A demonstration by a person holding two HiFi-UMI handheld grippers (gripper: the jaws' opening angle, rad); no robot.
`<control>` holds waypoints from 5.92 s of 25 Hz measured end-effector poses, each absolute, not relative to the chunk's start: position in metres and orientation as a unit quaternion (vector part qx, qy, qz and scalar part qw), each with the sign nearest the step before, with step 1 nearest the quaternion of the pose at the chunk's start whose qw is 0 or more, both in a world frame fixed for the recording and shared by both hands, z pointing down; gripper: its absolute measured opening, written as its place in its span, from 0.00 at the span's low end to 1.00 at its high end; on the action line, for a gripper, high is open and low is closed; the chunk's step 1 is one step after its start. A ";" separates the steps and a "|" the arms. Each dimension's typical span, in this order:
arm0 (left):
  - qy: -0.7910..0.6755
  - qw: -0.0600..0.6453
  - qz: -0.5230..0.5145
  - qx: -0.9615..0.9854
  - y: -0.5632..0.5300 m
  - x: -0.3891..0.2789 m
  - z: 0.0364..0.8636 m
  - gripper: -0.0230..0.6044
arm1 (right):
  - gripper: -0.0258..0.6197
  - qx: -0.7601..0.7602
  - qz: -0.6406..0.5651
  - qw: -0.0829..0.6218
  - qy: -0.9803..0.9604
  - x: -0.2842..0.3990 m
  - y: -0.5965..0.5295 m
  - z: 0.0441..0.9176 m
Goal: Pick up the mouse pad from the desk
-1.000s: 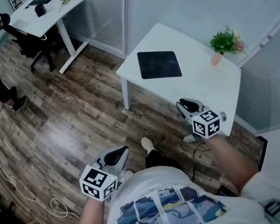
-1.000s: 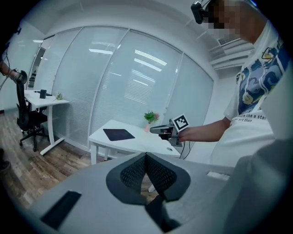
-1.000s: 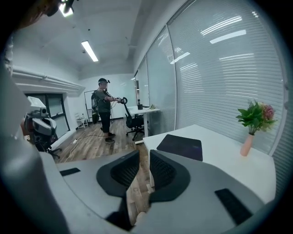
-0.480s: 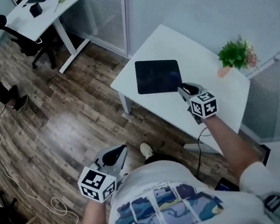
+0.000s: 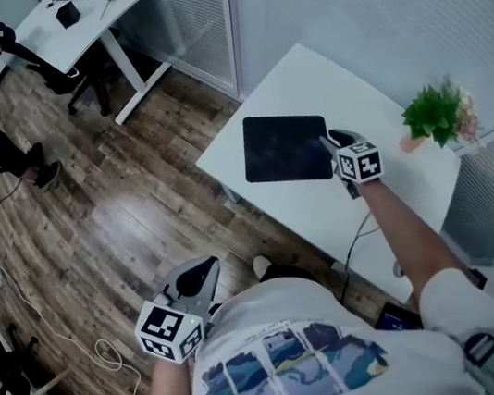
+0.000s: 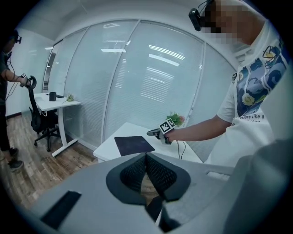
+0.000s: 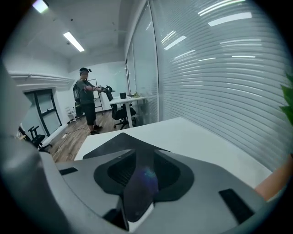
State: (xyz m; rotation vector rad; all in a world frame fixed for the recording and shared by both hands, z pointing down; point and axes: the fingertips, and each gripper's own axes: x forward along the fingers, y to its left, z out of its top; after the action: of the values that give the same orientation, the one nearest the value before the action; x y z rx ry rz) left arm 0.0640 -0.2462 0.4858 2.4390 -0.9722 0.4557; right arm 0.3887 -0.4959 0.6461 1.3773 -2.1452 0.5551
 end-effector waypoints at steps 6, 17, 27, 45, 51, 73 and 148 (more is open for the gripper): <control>-0.372 0.244 0.183 0.876 -0.264 0.067 0.487 0.04 | 0.25 0.510 0.212 0.272 -0.788 0.408 -0.541 0.677; -0.395 0.249 0.208 0.860 -0.288 0.063 0.494 0.04 | 0.31 0.501 0.218 0.302 -0.781 0.417 -0.592 0.716; -0.397 0.254 0.210 0.857 -0.303 0.061 0.494 0.04 | 0.30 0.489 0.245 0.319 -0.774 0.417 -0.600 0.733; -0.394 0.259 0.192 0.861 -0.299 0.048 0.496 0.04 | 0.09 0.495 0.215 0.342 -0.770 0.398 -0.595 0.724; -0.393 0.255 0.183 0.864 -0.286 0.031 0.490 0.04 | 0.09 0.506 0.207 0.340 -0.765 0.390 -0.586 0.703; -0.385 0.240 0.145 0.879 -0.202 -0.039 0.477 0.04 | 0.08 0.542 0.154 0.307 -0.767 0.333 -0.531 0.598; -0.321 0.231 0.079 0.915 0.052 -0.133 0.471 0.04 | 0.08 0.427 0.059 0.190 -0.882 0.073 -0.137 0.300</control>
State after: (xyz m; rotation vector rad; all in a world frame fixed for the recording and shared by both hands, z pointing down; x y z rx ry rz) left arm -0.1328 0.0517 0.4714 2.5156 -0.8828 0.2163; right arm 0.0727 -0.1371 0.3001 1.1989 -2.4796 0.1655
